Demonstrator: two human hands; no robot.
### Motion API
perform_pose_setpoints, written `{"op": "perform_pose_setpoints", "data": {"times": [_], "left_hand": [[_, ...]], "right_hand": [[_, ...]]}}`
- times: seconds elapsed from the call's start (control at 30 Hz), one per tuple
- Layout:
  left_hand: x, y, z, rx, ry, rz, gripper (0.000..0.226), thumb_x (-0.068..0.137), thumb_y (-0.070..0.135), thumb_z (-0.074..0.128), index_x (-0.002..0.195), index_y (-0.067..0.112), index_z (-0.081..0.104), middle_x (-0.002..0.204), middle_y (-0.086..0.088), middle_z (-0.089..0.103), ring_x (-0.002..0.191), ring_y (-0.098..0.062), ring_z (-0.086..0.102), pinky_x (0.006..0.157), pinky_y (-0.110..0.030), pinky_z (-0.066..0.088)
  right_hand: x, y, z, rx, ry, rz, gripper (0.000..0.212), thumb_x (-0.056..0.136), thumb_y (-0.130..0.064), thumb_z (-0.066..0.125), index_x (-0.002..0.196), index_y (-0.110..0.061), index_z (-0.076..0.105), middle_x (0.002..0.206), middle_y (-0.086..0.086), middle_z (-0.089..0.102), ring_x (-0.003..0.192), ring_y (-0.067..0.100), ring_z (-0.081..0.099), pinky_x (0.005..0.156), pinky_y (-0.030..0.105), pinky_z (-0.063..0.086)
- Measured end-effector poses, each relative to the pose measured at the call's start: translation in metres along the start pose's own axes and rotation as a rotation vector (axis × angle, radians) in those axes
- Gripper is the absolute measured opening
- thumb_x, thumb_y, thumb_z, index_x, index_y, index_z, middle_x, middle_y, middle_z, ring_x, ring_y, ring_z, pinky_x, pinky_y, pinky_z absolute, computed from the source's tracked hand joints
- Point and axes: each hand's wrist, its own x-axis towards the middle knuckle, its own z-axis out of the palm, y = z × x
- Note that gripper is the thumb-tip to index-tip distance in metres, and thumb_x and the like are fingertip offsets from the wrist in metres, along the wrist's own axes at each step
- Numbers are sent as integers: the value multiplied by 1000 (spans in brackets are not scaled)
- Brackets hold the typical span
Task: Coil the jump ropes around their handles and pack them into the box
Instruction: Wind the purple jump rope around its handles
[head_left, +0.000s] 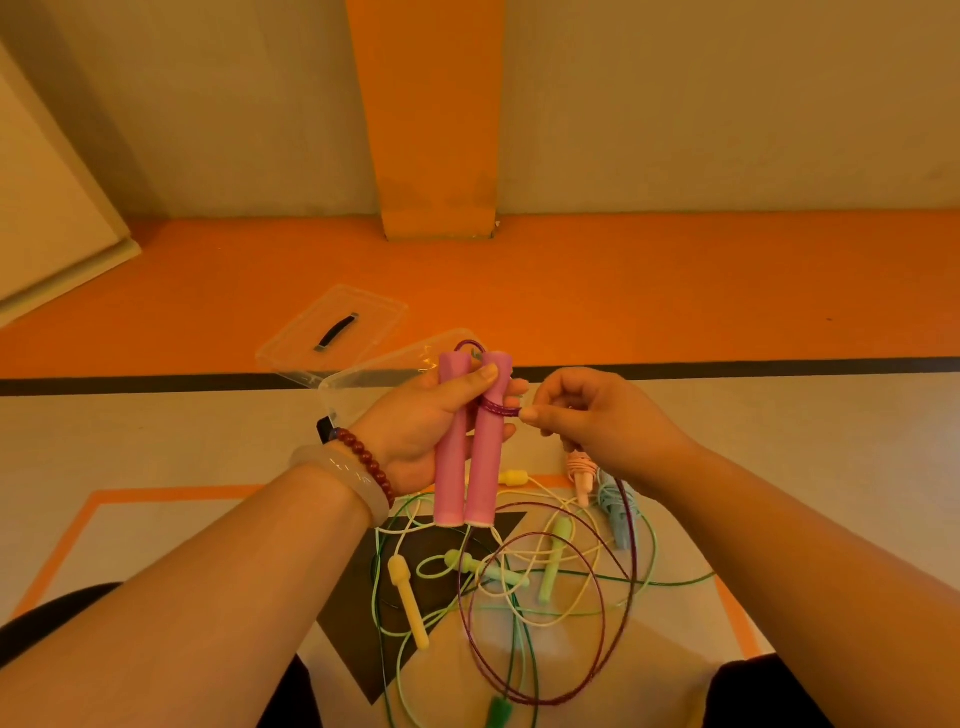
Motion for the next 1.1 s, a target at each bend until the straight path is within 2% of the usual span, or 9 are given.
{"op": "perform_pose_setpoints", "data": {"times": [0.23,0.33,0.43,0.53,0.67,0.77,0.9,1.03,1.1], "left_hand": [[-5,2,-2,35,-85,-93,19,89,21,56,104,12,64,77,-4,69,62,-12,67,63,-30,60],[-10,5,-3,126,-152,-103,23,80,23,59,101,14,63,73,-2,68,60,-13,64,61,-29,59],[-11,6,-6,179,-218,-141,39,74,25,59,110,10,63,77,-6,66,59,-16,62,60,-29,57],[-12,9,-9,207,-263,-192,48,76,26,58,118,4,57,75,-9,62,62,-18,61,59,-28,58],[-14,10,-12,282,-320,-205,31,85,29,63,108,9,57,73,-6,61,61,-13,60,54,-24,56],[-13,8,-15,299,-324,-201,31,86,35,64,108,14,58,73,-3,62,60,-10,61,56,-23,55],[-5,8,-21,627,-248,-37,70,57,69,71,114,30,58,86,15,62,78,-1,58,79,-23,45],[-7,7,-12,649,-230,-37,43,64,54,56,101,31,59,80,10,60,71,-3,55,74,-23,43],[-6,5,-12,663,-208,-16,47,66,58,52,99,26,59,76,6,61,66,-7,56,71,-28,45]], "right_hand": [[-1,2,-3,7,-28,-73,15,79,-28,75,75,-20,62,65,-9,59,48,3,44,51,17,38],[-1,5,-1,96,-55,-76,29,72,-28,78,95,-26,60,93,-4,65,53,8,45,52,21,38],[-3,6,1,131,-153,-111,66,67,-34,75,129,-40,51,121,-13,63,61,12,49,59,24,42],[-6,3,3,272,-219,-165,66,70,-18,72,130,-37,49,133,-8,58,81,5,64,76,18,50],[-8,0,4,363,-261,-174,55,74,-5,70,121,-28,53,130,-3,60,88,10,69,73,16,51],[-9,-3,4,364,-274,-208,56,72,-9,70,122,-27,53,128,-2,61,104,12,67,84,21,51],[-11,-8,1,388,-266,-235,51,70,-8,70,118,-21,55,118,-5,67,89,13,69,80,22,52],[-12,-10,1,396,-293,-234,50,71,-5,69,116,-18,53,115,-8,67,91,10,69,78,20,52],[-12,-10,0,387,-291,-243,48,71,-7,70,114,-19,52,110,-11,69,90,13,68,78,21,52]]}}
